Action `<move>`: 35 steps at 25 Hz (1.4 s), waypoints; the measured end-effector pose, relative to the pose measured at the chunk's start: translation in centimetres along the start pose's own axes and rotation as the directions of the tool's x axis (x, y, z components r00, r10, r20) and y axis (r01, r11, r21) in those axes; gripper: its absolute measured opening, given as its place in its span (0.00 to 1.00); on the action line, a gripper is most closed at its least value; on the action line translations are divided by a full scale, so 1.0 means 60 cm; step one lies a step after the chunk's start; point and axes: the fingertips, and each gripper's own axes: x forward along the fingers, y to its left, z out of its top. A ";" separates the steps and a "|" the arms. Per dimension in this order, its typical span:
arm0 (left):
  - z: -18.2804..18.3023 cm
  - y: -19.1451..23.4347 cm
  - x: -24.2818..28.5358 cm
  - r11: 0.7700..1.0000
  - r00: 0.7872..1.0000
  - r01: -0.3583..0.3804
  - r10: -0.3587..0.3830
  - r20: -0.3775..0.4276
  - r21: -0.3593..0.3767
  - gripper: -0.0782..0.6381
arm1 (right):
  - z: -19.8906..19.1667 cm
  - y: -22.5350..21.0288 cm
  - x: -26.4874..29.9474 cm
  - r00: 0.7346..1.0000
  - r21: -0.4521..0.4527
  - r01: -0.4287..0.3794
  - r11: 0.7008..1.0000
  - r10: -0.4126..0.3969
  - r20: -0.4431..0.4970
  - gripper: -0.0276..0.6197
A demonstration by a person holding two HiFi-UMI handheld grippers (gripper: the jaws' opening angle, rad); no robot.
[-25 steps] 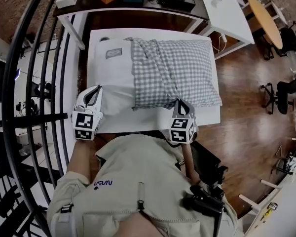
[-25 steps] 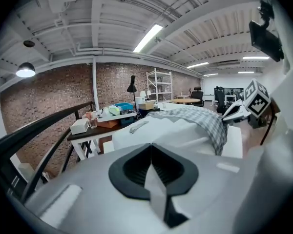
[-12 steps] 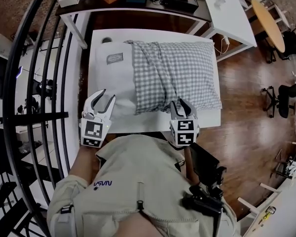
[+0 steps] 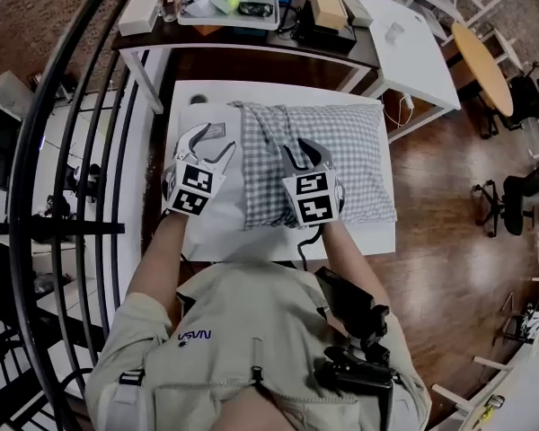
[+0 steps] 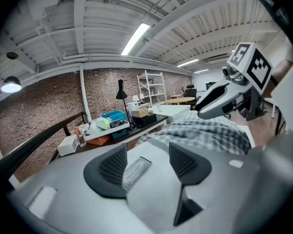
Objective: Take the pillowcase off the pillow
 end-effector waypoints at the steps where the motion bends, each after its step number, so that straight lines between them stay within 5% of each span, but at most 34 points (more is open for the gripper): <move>1: 0.006 0.010 0.013 1.000 1.000 -0.006 0.006 -0.005 -0.004 0.45 | 0.012 -0.001 0.017 1.000 0.000 -0.015 1.000 0.015 -0.002 0.24; 10: -0.062 0.024 0.111 0.996 0.982 0.035 -0.050 -0.182 -0.082 0.46 | 0.054 0.006 0.140 0.994 -0.071 -0.079 0.994 0.073 -0.084 0.24; 14: -0.081 -0.017 0.113 0.992 0.969 0.114 -0.124 -0.215 -0.060 0.14 | 0.025 0.014 0.178 0.982 -0.110 -0.105 0.988 0.086 -0.167 0.24; 15: -0.083 -0.024 0.111 0.992 0.969 0.119 -0.127 -0.214 -0.048 0.13 | 0.015 0.016 0.185 0.978 -0.118 -0.116 0.986 0.093 -0.187 0.24; 20: -0.060 -0.022 0.064 0.996 0.989 0.072 -0.078 -0.126 -0.046 0.13 | 0.005 0.008 0.190 0.975 -0.159 -0.103 0.982 0.068 -0.211 0.09; 26: 0.001 0.004 0.002 0.999 1.000 -0.010 0.010 0.003 -0.038 0.13 | 0.023 -0.055 0.164 0.984 -0.156 0.035 0.987 -0.061 -0.166 0.07; 35: 0.010 0.038 -0.044 0.980 0.989 -0.047 0.072 0.125 -0.192 0.13 | -0.070 -0.191 0.130 0.946 -0.019 0.228 0.974 -0.226 -0.234 0.07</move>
